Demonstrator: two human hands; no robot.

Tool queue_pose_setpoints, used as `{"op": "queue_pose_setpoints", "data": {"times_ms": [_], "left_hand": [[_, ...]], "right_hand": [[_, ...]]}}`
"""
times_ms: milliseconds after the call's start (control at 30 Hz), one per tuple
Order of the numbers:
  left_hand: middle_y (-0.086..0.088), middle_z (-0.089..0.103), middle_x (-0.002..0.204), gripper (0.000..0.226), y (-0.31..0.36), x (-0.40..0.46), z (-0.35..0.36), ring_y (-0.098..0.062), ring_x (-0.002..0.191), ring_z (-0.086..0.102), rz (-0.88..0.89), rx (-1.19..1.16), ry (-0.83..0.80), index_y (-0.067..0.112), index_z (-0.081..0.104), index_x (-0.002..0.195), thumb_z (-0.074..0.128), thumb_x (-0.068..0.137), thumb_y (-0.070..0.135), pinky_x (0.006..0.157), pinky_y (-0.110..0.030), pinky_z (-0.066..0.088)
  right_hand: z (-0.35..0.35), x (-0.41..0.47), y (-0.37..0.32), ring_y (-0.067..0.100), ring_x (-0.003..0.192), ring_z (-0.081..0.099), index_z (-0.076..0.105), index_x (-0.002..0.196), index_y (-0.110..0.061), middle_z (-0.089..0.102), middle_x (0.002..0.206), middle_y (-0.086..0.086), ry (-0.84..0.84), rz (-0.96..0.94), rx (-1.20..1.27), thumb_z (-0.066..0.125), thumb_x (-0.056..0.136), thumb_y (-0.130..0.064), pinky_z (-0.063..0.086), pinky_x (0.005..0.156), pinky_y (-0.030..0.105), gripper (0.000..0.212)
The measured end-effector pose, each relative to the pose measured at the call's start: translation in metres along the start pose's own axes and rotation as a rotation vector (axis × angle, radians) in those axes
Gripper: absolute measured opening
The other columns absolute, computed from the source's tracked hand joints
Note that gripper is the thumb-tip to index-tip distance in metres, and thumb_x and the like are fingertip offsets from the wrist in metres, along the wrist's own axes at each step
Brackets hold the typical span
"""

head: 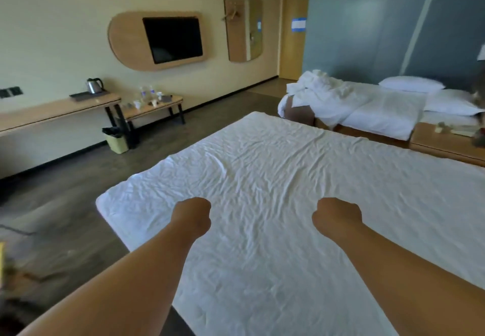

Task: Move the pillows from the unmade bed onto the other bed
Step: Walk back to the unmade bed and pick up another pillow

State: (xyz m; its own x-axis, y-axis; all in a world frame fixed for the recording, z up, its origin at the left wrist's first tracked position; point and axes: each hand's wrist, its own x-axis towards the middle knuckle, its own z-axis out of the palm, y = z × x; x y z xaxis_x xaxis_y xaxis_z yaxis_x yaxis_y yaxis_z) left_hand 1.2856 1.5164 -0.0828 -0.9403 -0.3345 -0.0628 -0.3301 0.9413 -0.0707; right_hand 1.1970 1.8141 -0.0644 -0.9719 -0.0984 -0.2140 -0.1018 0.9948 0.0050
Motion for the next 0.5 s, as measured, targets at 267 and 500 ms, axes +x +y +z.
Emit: {"op": "queue_pose_setpoints", "data": {"times_ms": [267,500], "left_hand": [[0.003,0.062,0.098,0.015,-0.140,-0.043,0.020,-0.020,0.090,0.063,-0.255,-0.113,-0.038,0.018,0.060,0.094,0.046,0.091,0.017,0.072,-0.029,0.044],[0.001,0.068,0.110,0.025,-0.322,-0.066,0.061,-0.023,0.101,0.066,-0.445,-0.067,-0.094,0.019,0.068,0.111,0.050,0.094,0.024,0.080,-0.034,0.053]], "right_hand": [[-0.017,-0.009,-0.170,0.020,0.086,0.063,0.050,0.084,-0.022,0.058,0.086,-0.004,-0.001,-0.291,-0.105,0.039,0.100,-0.020,0.043,0.079,0.029,0.019],[-0.020,-0.029,-0.378,0.021,0.101,0.064,0.062,0.115,-0.022,0.066,0.117,-0.002,0.024,-0.493,-0.189,0.039,0.101,-0.024,0.044,0.085,0.030,0.027]]}}
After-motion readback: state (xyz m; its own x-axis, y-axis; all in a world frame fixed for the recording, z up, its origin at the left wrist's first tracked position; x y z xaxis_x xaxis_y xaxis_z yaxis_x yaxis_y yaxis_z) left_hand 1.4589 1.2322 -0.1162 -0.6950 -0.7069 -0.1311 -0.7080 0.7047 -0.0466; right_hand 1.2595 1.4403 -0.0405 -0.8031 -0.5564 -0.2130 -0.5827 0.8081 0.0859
